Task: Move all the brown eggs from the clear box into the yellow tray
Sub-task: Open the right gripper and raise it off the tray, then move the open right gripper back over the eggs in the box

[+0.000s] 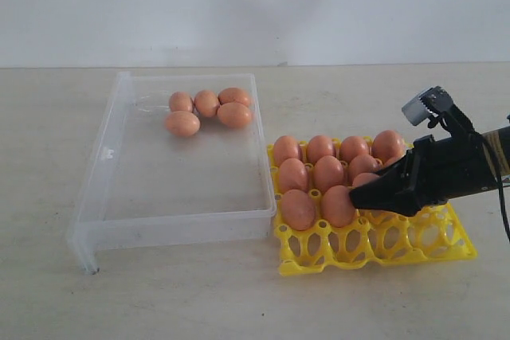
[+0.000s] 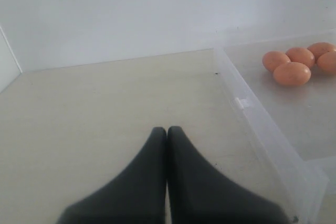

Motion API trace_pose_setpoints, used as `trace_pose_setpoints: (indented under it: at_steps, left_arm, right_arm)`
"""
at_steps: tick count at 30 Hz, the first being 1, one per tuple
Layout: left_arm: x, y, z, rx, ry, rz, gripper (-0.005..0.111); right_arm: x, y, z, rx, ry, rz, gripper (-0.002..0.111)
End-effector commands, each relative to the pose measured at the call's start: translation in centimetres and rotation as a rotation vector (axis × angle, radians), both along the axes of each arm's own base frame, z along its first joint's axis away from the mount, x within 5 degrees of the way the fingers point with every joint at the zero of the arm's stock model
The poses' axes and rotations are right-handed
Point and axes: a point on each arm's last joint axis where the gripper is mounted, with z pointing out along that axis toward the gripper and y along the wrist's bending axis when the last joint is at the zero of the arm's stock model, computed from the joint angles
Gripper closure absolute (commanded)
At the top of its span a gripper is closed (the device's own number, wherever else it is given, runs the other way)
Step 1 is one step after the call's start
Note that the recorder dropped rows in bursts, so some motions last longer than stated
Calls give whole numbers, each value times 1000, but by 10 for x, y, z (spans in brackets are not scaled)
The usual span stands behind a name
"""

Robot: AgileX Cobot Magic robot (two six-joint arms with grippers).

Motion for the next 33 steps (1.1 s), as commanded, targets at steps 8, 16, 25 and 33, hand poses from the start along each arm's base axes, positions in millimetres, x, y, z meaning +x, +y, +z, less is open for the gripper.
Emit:
trace_pose_setpoints:
  at_steps: [8, 16, 25, 33]
  left_arm:
    - [0, 0, 0, -15, -12, 5, 111]
    - [0, 0, 0, -15, -12, 5, 111]
    - [0, 0, 0, -15, -8, 4, 111]
    - [0, 0, 0, -15, -8, 4, 111]
  right_arm:
    - [1, 0, 2, 4, -6, -21, 51]
    - [11, -1, 50, 24, -175, -68, 52]
    - [-7, 35, 112, 165, -273, -57, 109]
    - [-65, 118, 159, -38, -526, -44, 109]
